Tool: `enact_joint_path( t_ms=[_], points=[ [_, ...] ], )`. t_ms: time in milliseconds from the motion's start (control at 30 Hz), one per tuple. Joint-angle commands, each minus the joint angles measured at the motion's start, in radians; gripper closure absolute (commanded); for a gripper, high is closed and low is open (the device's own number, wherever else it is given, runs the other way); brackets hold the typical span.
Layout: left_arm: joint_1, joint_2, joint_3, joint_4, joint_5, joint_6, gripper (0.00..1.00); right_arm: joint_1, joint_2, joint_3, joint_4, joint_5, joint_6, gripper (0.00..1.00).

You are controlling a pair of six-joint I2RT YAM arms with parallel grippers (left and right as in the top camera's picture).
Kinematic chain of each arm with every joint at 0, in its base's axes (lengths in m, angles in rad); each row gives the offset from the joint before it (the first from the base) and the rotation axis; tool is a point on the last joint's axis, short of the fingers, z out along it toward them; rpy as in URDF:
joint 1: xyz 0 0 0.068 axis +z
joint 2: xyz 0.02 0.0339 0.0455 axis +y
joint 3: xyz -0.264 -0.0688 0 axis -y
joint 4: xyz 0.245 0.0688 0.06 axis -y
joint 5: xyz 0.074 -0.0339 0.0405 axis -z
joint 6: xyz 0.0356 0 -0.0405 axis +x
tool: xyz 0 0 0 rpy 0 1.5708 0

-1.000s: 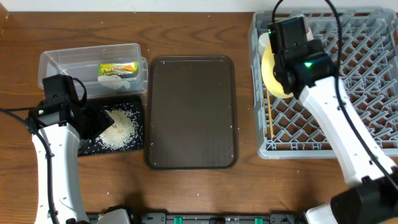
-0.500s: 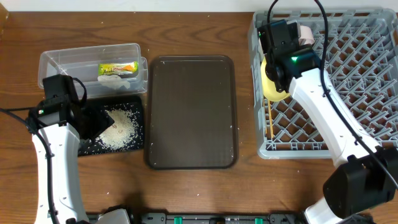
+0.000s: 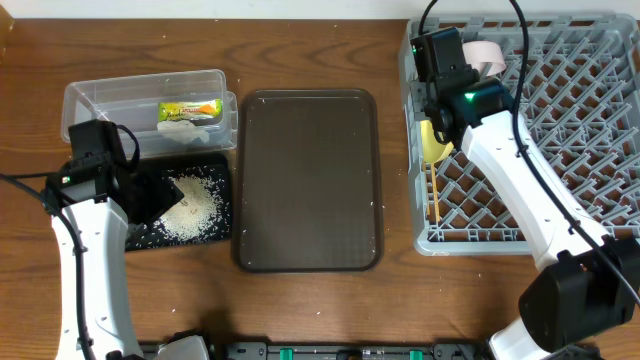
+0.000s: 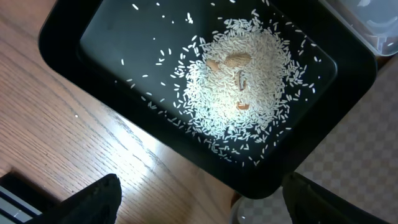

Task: Sort waste into correct bins and load items into the dishwasher rack

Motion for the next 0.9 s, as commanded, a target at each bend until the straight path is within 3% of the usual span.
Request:
enact_joint_path(
  t_ms=[0, 267, 367, 433, 567, 867],
  points=[
    [0.004, -0.003, -0.010, -0.005, 0.029, 0.013, 0.14, -0.003, -0.040, -0.004, -0.011, -0.091, 0.074, 0.50],
    [-0.076, -0.005, -0.005, 0.089, 0.183, 0.193, 0.07, -0.173, -0.217, -0.003, -0.038, -0.368, 0.075, 0.36],
    [-0.156, -0.003, -0.005, 0.126, 0.183, 0.235, 0.04, -0.264, -0.235, -0.003, -0.117, -0.422, 0.062, 0.21],
    [-0.214, -0.001, -0.005, 0.134, 0.182, 0.261, 0.03, -0.324, -0.234, -0.003, -0.193, -0.472, 0.018, 0.02],
    [-0.290, -0.001, -0.005, 0.096, 0.179, 0.289, 0.01, -0.406, -0.233, -0.004, -0.312, -0.520, -0.015, 0.01],
    [-0.285, -0.021, -0.009, -0.089, 0.179, 0.319, 0.01, -0.446, -0.248, -0.013, -0.483, -0.576, -0.042, 0.01]
  ],
)
